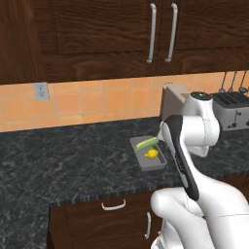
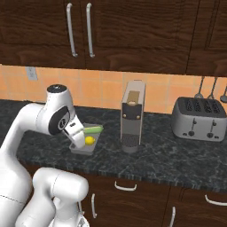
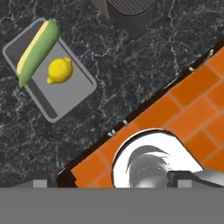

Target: Take the meat container that has the fish and place it on the second highest rack of the freezer. Then take the vegetable container that has the corn and lemon and place it on the highest rack of the freezer.

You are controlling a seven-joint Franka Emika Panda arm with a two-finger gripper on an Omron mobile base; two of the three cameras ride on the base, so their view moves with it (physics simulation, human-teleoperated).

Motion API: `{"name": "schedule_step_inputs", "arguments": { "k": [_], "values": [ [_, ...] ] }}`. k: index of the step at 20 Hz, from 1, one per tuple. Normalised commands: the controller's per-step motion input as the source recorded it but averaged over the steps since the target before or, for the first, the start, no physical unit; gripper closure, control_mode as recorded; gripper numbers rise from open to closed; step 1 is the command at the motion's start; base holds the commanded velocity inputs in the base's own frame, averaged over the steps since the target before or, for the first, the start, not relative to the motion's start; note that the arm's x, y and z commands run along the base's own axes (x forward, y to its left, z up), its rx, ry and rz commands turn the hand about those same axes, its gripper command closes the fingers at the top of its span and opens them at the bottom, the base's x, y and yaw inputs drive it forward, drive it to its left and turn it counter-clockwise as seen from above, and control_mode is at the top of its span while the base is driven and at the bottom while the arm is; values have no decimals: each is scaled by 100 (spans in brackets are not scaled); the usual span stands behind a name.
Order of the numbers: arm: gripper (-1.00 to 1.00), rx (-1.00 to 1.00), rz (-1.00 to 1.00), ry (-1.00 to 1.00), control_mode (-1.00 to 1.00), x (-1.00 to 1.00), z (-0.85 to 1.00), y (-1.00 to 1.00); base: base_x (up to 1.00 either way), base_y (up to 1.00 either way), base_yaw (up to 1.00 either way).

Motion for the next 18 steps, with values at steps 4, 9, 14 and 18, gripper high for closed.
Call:
{"name": "schedule_step_inputs", "arguments": {
  "k": [4,9,14,18],
  "values": [
    [-100,0,-21,0,-100,56,-73,30,0,0,0],
    [-100,0,-20,1,-100,22,-74,2,0,0,0],
    [-100,0,-17,5,-100,37,-50,0,0,0,0],
    [-100,4,-11,8,-100,62,-30,0,0,0,0]
  ]
}}
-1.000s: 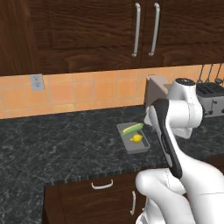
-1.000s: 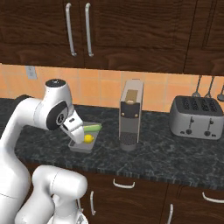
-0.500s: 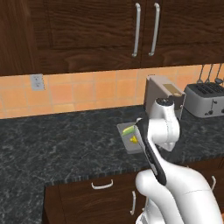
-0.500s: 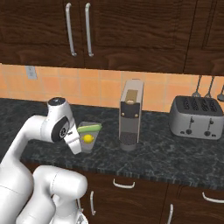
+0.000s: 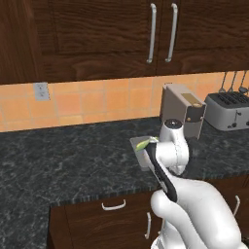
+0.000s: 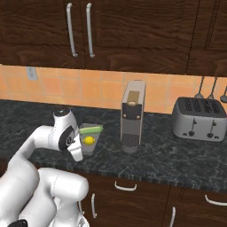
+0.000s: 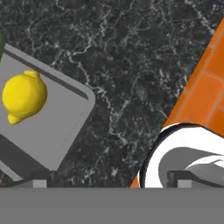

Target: Take the meat container that has the fish and place it on the second highest rack of the freezer. Then take the vegetable container that has the corn and lemon and place it on the highest rack of the freezer.

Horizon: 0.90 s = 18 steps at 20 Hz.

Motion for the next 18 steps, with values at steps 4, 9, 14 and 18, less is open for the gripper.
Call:
{"name": "schedule_step_inputs", "arguments": {
  "k": [4,9,14,18],
  "values": [
    [-100,2,-8,10,-100,67,-23,0,0,0,0],
    [-100,0,-6,14,-100,37,-48,0,0,0,0],
    [-100,0,-4,3,-100,14,-51,0,0,0,0],
    [-100,0,-4,0,-100,18,-51,0,0,0,0]
  ]
}}
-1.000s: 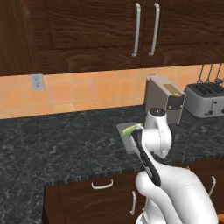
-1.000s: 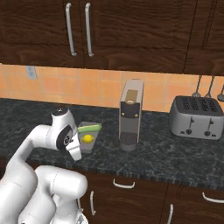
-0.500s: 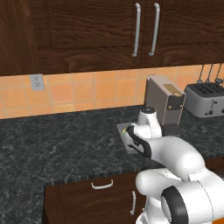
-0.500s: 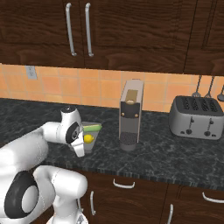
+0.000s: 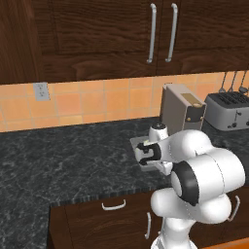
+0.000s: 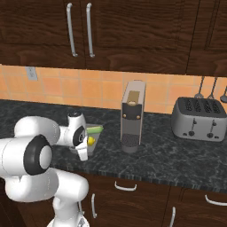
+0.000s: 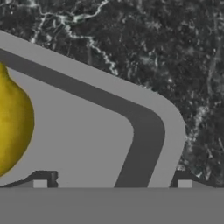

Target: Take the meat container that has the fish and place it on the second highest rack of the freezer. Then take the vegetable container that has the corn and lemon and place it on the highest rack of the freezer.

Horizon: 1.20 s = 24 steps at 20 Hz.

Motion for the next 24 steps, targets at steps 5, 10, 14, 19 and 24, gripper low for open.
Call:
{"name": "schedule_step_inputs", "arguments": {
  "k": [5,10,14,19,24],
  "values": [
    [100,0,-3,0,-100,4,-49,3,0,0,0],
    [100,0,-5,-5,-100,0,-35,0,0,0,0],
    [100,0,-11,-18,-100,-9,-4,0,0,0,0],
    [100,0,-12,-18,-100,-7,6,0,0,0,0],
    [100,0,-7,-1,-100,0,64,0,0,0,0]
  ]
}}
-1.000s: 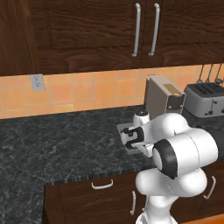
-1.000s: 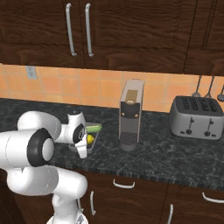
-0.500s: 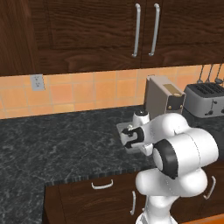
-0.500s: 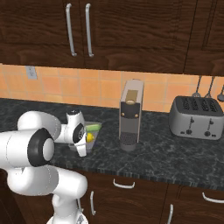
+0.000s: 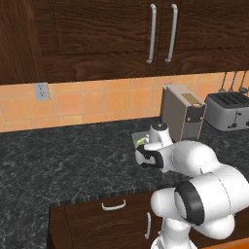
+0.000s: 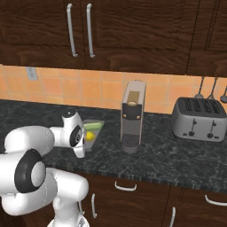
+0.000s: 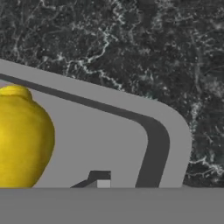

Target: Take the meat container that has the fish and place it on the second highest rack of the freezer. Then take the vegetable container that has the corn and lemon and place it on the highest rack of the freezer.

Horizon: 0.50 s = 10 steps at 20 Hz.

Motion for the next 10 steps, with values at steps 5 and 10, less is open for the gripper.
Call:
{"name": "schedule_step_inputs", "arguments": {
  "k": [5,10],
  "values": [
    [100,2,0,0,-100,0,100,-3,0,0,0],
    [100,11,10,6,-100,-29,100,-13,0,0,0]
  ]
}}
